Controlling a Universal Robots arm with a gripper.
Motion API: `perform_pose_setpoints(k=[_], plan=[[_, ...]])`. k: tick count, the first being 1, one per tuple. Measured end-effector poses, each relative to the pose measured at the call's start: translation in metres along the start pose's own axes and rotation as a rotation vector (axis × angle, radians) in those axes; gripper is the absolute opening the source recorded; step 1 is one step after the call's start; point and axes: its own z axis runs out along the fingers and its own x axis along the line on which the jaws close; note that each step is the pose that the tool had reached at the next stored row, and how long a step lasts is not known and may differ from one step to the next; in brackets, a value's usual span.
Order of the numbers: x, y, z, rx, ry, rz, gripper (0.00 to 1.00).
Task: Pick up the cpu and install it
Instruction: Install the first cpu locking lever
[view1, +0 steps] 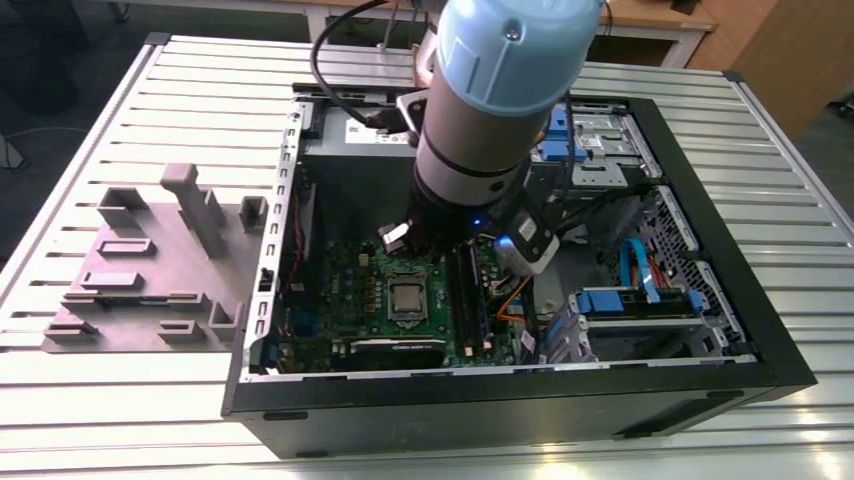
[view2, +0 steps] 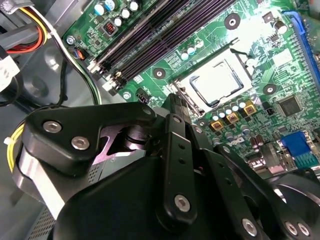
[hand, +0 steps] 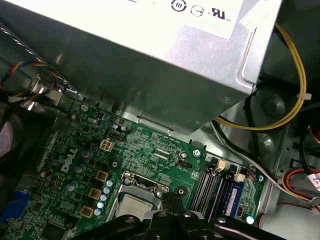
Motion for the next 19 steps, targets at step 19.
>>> perform_pose_setpoints(k=[19], plan=[[-0.0024, -0.0052, 0.0079, 0.0125, 0.0234, 0.004, 0.10]])
